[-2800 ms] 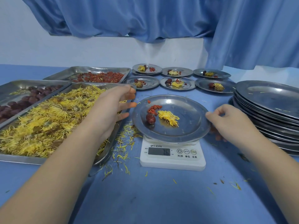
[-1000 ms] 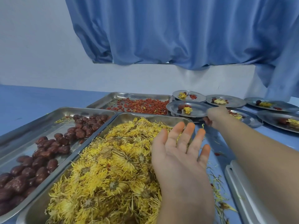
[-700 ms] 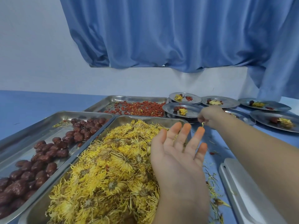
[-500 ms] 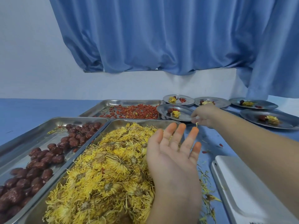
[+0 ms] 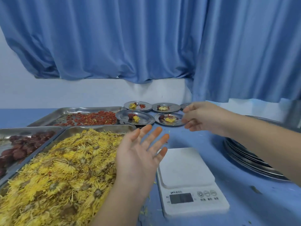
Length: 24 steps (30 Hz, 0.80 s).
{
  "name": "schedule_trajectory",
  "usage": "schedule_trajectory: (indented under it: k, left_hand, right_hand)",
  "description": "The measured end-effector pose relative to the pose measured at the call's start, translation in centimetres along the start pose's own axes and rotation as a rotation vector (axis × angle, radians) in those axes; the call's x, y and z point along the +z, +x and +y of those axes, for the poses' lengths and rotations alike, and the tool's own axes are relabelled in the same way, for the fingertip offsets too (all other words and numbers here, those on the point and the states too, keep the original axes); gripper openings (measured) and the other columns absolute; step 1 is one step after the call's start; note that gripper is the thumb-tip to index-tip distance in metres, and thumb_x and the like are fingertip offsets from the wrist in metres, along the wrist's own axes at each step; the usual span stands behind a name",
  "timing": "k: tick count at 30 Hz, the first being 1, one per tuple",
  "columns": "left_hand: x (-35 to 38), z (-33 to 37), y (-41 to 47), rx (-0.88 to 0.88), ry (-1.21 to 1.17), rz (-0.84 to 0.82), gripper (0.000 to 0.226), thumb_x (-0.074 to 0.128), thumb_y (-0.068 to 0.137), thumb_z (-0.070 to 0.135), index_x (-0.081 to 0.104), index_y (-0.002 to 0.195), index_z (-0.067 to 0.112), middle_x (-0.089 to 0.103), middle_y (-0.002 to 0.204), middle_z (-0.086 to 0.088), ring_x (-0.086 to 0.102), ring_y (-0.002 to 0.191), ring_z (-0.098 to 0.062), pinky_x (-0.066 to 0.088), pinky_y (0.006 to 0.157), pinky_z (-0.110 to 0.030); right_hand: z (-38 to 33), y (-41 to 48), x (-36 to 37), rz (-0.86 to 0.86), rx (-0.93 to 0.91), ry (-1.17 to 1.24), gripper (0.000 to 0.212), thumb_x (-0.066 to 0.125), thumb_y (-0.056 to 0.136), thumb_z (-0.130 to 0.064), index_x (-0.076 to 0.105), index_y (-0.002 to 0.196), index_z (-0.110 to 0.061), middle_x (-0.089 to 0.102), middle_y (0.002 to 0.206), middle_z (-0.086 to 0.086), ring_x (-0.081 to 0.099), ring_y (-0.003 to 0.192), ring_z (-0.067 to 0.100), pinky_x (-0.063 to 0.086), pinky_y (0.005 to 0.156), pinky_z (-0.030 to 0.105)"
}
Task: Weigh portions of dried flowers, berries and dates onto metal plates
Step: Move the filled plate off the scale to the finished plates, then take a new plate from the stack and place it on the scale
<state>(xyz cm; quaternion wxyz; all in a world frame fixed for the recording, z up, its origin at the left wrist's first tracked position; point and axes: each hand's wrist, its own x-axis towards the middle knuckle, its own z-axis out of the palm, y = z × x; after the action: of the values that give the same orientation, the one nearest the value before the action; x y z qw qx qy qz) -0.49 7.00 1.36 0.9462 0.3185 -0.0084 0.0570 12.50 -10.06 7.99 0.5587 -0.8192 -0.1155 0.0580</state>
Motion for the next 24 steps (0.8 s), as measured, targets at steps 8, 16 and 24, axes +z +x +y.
schedule_trajectory:
  k: [8,16,24]
  left_hand:
    - [0.4,-1.0,-0.1,-0.015,0.135,0.009,0.029,0.049,0.087,0.029,0.065,0.104,0.011,0.07,0.119,-0.015,0.069,0.105,-0.034,0.046,0.093,-0.045]
    - [0.4,-1.2,-0.3,-0.018,0.201,-0.013,0.041,0.056,0.073,0.033,0.065,0.107,0.012,0.071,0.117,-0.014,0.069,0.105,-0.033,0.045,0.091,-0.046]
    - [0.2,-1.4,-0.2,-0.028,0.253,-0.037,0.046,0.058,0.072,0.035,0.065,0.111,0.011,0.071,0.116,-0.013,0.069,0.105,-0.034,0.046,0.091,-0.047]
  right_hand:
    - [3.8,-5.8,-9.6,0.21,-0.095,-0.74,0.011,0.065,0.082,-0.02,0.063,0.093,-0.023,0.07,0.092,0.0,0.064,0.086,0.019,0.05,0.08,0.031]
    - [6.1,-8.3,-12.9,0.137,-0.072,-1.14,0.044,0.059,0.083,-0.042,0.053,0.125,-0.03,0.064,0.112,-0.01,0.058,0.095,0.014,0.046,0.089,0.03]
    - [7.1,-9.1,-12.7,0.261,-0.167,-1.129,0.037,0.059,0.079,-0.024,0.06,0.117,-0.029,0.063,0.075,-0.021,0.062,0.082,0.015,0.051,0.079,0.03]
